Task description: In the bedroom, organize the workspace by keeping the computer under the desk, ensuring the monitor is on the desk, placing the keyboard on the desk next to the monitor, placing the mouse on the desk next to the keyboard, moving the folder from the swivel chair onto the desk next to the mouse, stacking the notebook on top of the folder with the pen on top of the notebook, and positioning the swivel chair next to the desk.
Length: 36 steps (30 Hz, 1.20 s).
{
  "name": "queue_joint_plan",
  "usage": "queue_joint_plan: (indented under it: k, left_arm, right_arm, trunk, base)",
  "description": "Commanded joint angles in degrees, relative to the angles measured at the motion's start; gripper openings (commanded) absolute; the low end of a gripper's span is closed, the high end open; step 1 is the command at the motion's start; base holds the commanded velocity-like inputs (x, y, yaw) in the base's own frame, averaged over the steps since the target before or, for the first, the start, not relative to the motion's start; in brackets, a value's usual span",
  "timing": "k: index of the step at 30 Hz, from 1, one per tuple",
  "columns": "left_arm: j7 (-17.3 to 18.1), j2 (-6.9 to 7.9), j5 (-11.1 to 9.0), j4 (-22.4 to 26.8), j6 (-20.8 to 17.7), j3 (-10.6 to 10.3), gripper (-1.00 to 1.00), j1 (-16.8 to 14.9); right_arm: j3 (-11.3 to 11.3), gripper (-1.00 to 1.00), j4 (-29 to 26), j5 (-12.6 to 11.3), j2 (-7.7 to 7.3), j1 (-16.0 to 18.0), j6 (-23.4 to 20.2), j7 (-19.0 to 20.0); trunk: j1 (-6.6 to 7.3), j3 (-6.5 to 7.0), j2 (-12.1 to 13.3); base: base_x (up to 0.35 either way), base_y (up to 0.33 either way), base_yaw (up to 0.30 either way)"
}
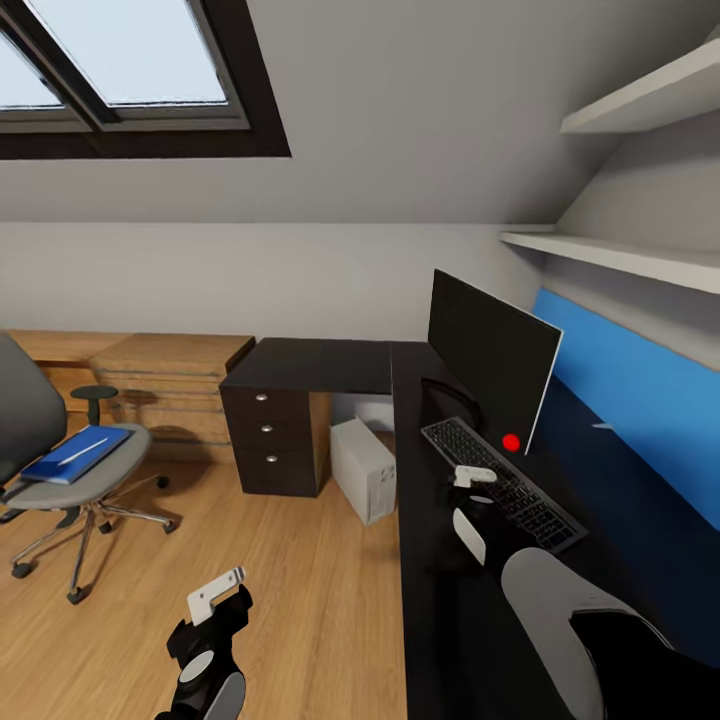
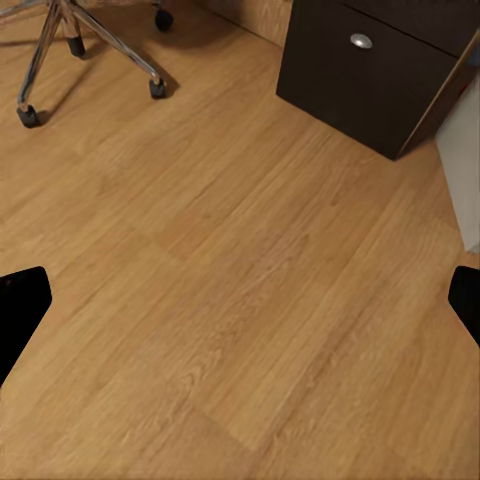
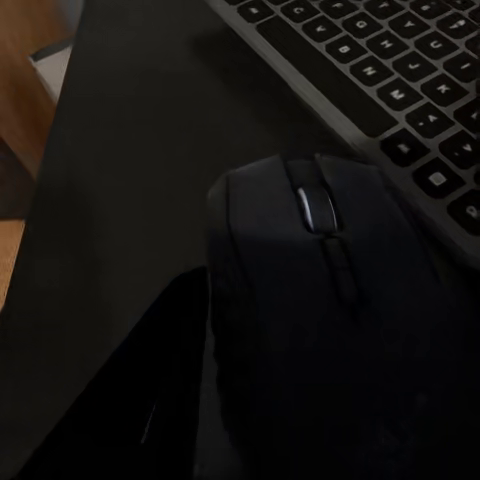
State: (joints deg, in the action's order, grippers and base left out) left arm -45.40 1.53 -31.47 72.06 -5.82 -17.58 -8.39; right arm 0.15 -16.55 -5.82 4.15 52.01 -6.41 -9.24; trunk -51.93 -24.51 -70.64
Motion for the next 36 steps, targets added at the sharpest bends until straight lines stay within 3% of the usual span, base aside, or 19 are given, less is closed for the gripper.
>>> queue_joint_plan:
  k: [1, 5, 9, 12, 15, 17, 23, 27, 28, 36]
  left_arm:
    - [-0.44, 0.06, -0.11, 0.09, -0.33, -0.17, 1.00, -0.05]
    - [-0.47, 0.05, -0.09, 0.09, -0.30, -0.17, 1.00, -0.05]
    - [-0.52, 0.05, -0.09, 0.09, -0.27, -0.17, 1.00, -0.05]
    - [-0.55, 0.05, -0.08, 0.13, -0.27, -0.17, 1.00, -0.05]
    - [-0.56, 0.05, -0.08, 0.16, -0.26, -0.17, 1.00, -0.05]
    - [-0.52, 0.02, -0.08, 0.15, -0.29, -0.23, 1.00, -0.05]
    - [-0.77, -0.08, -0.08, 0.38, -0.31, -0.78, 1.00, -0.05]
    - [-0.82, -0.05, -0.08, 0.43, -0.29, -1.85, 1.00, -0.05]
    - [-0.78, 0.09, -0.02, 0.40, -0.25, -2.47, 1.00, -0.05]
    - [-0.65, 0.13, -0.07, 0.36, -0.25, -2.66, 1.00, -0.05]
  right_arm:
    - [0.02, -1.00, -0.13, -0.64, 0.03, 0.02, -0.19, -0.11]
    - [0.12, -1.00, -0.22, -0.60, 0.14, -0.05, -0.21, -0.23]
    - [-0.02, -1.00, -1.48, -0.31, 2.26, -0.16, -0.28, -0.97]
    - [0.04, -1.00, -3.44, -0.30, 2.76, -0.96, -0.57, -2.29]
    - [0.49, -1.00, -8.27, -0.31, 3.14, -3.51, -2.80, -3.93]
    - [1.52, -1.00, -18.63, -0.32, 3.33, -8.40, -8.80, -4.78]
    - [2.11, -1.00, -32.57, -0.51, 3.40, -15.23, -18.17, -5.01]
    - [2.68, -1.00, -34.47, -0.60, 3.45, -16.45, -19.54, -4.87]
    - [3.88, -1.00, -35.36, -0.92, 3.63, -16.90, -19.83, -4.76]
    - [4.11, -1.00, -35.97, -1.04, 4.99, -17.02, -19.74, -4.80]
  trunk:
    - [0.22, 0.12, 0.38]
    - [1.10, 0.84, 1.98]
    - [1.98, 1.56, 3.58]
    - [2.64, 2.09, 4.79]
    - [3.30, 2.63, 5.99]
    - [3.30, 2.63, 5.99]
    - [3.30, 2.63, 5.99]
    - [3.30, 2.63, 5.99]
    - [3.30, 2.63, 5.99]
    - [3.30, 2.63, 5.99]
  base:
    - [0.000, 0.000, 0.000]
    - [0.000, 0.000, 0.000]
    - [0.000, 0.000, 0.000]
    - [0.000, 0.000, 0.000]
    - [0.000, 0.000, 0.000]
    - [0.000, 0.000, 0.000]
    - [0.000, 0.000, 0.000]
    - [0.000, 0.000, 0.000]
    - [0.000, 0.000, 0.000]
    - [-0.093, 0.072, 0.152]
